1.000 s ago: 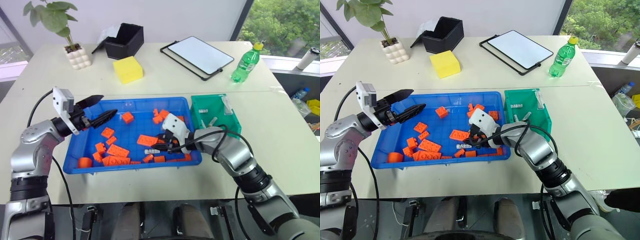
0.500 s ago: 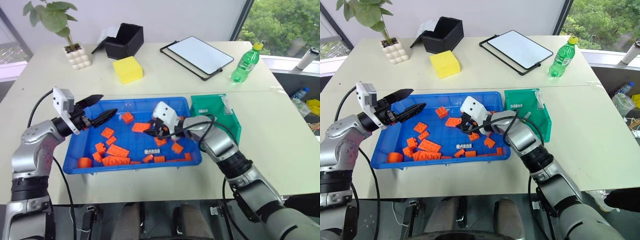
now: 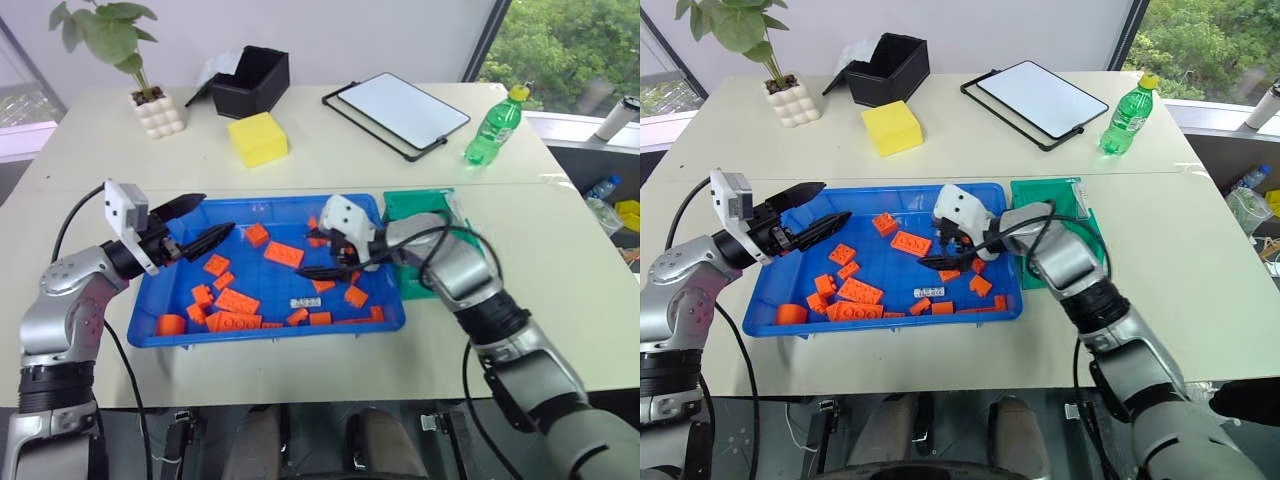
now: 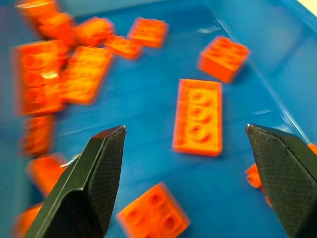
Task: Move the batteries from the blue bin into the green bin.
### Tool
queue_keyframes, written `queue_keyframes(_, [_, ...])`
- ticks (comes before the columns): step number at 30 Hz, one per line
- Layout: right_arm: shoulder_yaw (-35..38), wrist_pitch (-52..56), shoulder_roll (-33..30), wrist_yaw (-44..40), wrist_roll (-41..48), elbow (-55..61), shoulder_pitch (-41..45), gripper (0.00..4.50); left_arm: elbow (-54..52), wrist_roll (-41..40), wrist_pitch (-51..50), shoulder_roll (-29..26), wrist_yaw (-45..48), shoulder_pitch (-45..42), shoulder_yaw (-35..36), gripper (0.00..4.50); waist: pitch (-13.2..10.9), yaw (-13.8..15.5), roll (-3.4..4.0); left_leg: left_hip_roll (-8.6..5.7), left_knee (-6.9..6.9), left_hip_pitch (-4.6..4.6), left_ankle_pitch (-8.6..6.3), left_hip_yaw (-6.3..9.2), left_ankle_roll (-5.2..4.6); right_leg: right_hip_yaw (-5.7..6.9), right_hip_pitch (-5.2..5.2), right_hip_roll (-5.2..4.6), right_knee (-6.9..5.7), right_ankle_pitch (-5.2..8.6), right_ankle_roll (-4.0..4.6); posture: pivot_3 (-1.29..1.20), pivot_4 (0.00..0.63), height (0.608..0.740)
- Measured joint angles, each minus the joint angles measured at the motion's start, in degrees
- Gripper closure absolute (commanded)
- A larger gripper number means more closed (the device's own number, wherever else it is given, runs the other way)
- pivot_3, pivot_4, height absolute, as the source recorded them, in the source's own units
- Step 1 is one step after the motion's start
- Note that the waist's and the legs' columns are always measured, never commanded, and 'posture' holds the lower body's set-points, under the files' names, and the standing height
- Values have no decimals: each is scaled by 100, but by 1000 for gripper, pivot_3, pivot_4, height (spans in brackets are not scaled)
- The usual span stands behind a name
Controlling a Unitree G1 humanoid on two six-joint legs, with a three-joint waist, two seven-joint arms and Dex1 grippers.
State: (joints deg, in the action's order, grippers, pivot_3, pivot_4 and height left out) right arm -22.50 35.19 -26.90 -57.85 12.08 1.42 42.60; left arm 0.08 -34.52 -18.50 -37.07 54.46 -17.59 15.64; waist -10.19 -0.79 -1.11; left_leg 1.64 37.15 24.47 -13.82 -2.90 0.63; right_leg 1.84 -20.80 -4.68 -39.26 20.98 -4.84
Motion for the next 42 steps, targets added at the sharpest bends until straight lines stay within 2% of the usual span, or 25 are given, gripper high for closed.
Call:
queue_keyframes(3, [34,67,-185,-301,113,175,-237,540,0,0,-1,0,2,0,2,0,0,-17,0,2,-1,-1,0,0,0,0,-1,1,1,0,0,0,150,740])
queue_keyframes(10, [-19,37,-168,-461,149,248,-378,540,0,0,-5,0,11,-5,1,0,0,-25,0,3,0,-1,0,-1,0,0,-1,2,0,0,0,0,150,740])
queue_keyframes(20, [-445,-642,-177,-1000,-89,231,-383,540,0,0,-24,-4,3,-2,48,0,0,-18,0,3,2,-1,0,-1,0,0,-1,2,0,0,0,0,150,740])
queue_keyframes(32, [-651,-1518,156,-947,-784,-887,-95,540,-120,-3,-86,16,-128,129,131,0,0,-25,0,3,2,-7,9,0,16,1,6,3,0,0,0,0,150,740])
queue_keyframes(42, [-713,-1947,264,-966,-1089,-1172,70,540,-147,-76,-87,19,-220,177,154,0,2,-18,-3,2,3,-15,6,2,11,2,14,2,0,0,0,0,150,740])
